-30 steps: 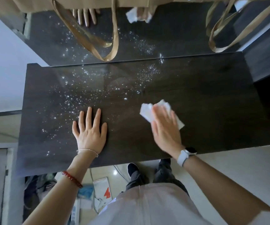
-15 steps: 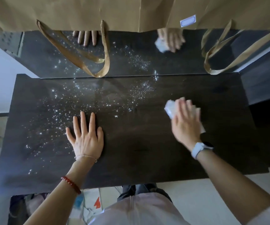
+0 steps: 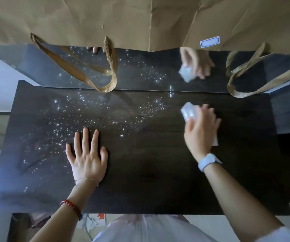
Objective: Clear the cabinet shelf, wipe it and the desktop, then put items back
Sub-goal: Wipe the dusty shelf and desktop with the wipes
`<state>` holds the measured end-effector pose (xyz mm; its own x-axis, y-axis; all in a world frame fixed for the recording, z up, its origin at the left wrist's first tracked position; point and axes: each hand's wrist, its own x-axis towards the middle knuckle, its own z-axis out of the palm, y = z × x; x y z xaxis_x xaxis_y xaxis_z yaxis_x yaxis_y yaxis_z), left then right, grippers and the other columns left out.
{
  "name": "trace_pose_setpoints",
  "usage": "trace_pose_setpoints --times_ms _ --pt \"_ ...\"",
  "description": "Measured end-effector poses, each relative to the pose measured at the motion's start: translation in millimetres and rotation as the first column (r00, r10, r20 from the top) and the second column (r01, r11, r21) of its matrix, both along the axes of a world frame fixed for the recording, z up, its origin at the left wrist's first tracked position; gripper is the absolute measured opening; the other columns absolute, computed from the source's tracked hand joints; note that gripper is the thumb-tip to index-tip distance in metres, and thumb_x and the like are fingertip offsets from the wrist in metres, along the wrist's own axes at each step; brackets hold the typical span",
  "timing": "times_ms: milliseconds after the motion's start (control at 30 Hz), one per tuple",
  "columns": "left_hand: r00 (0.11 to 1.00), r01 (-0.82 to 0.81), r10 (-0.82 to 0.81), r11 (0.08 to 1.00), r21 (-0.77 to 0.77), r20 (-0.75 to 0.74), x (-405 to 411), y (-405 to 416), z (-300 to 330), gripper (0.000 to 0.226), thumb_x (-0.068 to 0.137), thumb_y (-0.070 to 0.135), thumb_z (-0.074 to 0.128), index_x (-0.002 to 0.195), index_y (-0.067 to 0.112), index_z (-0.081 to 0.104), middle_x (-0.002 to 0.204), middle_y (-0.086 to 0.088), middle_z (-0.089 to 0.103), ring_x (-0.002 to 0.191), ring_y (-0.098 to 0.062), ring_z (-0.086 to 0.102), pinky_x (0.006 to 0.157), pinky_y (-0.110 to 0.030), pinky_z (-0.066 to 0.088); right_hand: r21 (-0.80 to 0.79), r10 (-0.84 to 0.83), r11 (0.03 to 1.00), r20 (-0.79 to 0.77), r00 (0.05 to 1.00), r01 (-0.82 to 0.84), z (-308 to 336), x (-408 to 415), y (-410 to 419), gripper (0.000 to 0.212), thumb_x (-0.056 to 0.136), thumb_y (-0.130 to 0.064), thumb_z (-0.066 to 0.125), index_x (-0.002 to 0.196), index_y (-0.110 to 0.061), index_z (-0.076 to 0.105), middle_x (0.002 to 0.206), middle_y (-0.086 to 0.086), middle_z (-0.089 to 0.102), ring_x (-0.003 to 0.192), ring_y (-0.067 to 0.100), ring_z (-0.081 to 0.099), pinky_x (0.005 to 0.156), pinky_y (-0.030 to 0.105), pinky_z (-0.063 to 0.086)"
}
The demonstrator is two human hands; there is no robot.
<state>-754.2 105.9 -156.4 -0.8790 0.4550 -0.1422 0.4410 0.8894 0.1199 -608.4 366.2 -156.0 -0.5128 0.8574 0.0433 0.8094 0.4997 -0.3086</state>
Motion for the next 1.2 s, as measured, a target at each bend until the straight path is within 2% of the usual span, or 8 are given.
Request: trace_pose_setpoints --times_ms 67,367,567,667,800,933,1033,1200 --pt "1.0 -0.001 0.001 1.0 -0.004 0.006 0 3 2 0.06 0.082 0.042 0.023 0.139 0.024 0.034 0.152 -0.007 0.025 0.14 -0.029 0.017 0.111 -0.054 0.009 -0.036 -0.117 0.993 -0.05 0.992 0.115 1 3 10 0.028 0.091 -0.011 0.045 0.118 -0.006 0.051 0.144 0.022 0.036 0.136 0.041 0.025 0.108 0.063 0.018" --pt "1.0 -0.003 0.003 1.0 -0.014 0.01 1 0 3 0.061 0.082 0.043 0.022 0.14 0.024 0.032 0.152 -0.007 0.024 0.141 -0.028 0.015 0.112 -0.053 0.007 0.026 0.232 0.971 0.12 0.965 -0.236 -8 15 0 0.057 0.092 -0.03 0.021 0.136 0.002 0.036 0.145 0.023 0.033 0.136 0.036 0.029 0.11 0.053 0.018" --pt "1.0 -0.007 0.007 1.0 -0.014 0.005 2 2 3 0.061 0.083 0.043 0.022 0.14 0.024 0.032 0.152 -0.007 0.025 0.14 -0.028 0.014 0.112 -0.052 0.007 -0.025 -0.295 0.955 0.061 0.954 0.296 0 -40 24 0.058 0.094 -0.029 0.028 0.141 0.003 0.023 0.15 0.022 0.023 0.14 0.033 0.018 0.114 0.048 0.007" --pt "1.0 -0.013 0.013 1.0 -0.016 -0.004 1 1 3 0.061 0.082 0.043 0.023 0.139 0.023 0.034 0.151 -0.007 0.027 0.14 -0.029 0.017 0.112 -0.052 0.008 0.007 0.085 0.996 -0.039 0.996 -0.085 -5 -94 -50 0.058 0.087 -0.031 0.032 0.136 0.0 0.037 0.141 0.023 0.041 0.132 0.036 0.036 0.111 0.048 0.018" --pt "1.0 -0.011 0.011 1.0 -0.018 -0.009 1 1 4 0.061 0.082 0.043 0.022 0.139 0.024 0.034 0.151 -0.007 0.027 0.14 -0.028 0.017 0.112 -0.051 0.008 -0.014 0.587 0.809 -0.011 0.809 -0.587 -2 -89 -65 0.052 0.088 -0.027 0.029 0.137 -0.013 0.04 0.143 0.012 0.042 0.133 0.03 0.036 0.111 0.042 0.014" --pt "1.0 -0.014 0.014 1.0 -0.019 -0.008 2 1 4 0.061 0.082 0.044 0.022 0.139 0.024 0.034 0.151 -0.007 0.027 0.14 -0.027 0.016 0.112 -0.05 0.006 0.084 0.116 0.989 0.053 0.992 -0.12 -8 -21 18 0.055 0.09 -0.027 0.021 0.136 -0.003 0.038 0.143 0.018 0.039 0.133 0.033 0.034 0.11 0.05 0.021" --pt "1.0 -0.019 0.019 1.0 -0.02 0.003 2 4 4 0.061 0.082 0.044 0.023 0.139 0.024 0.034 0.151 -0.007 0.027 0.14 -0.027 0.016 0.112 -0.05 0.007 -0.021 -0.301 0.953 0.074 0.951 0.303 -2 -25 30 0.054 0.094 -0.027 0.025 0.142 -0.002 0.025 0.151 0.019 0.023 0.14 0.032 0.017 0.113 0.05 0.007" --pt "1.0 -0.017 0.018 0.999 -0.033 0.006 1 2 4 0.061 0.082 0.044 0.023 0.139 0.025 0.035 0.151 -0.006 0.027 0.14 -0.027 0.016 0.113 -0.051 0.007 -0.114 -0.038 0.993 -0.087 0.995 0.028 -1 -120 -61 0.061 0.087 -0.031 0.033 0.139 0.0 0.032 0.147 0.022 0.031 0.139 0.032 0.023 0.115 0.045 0.009"
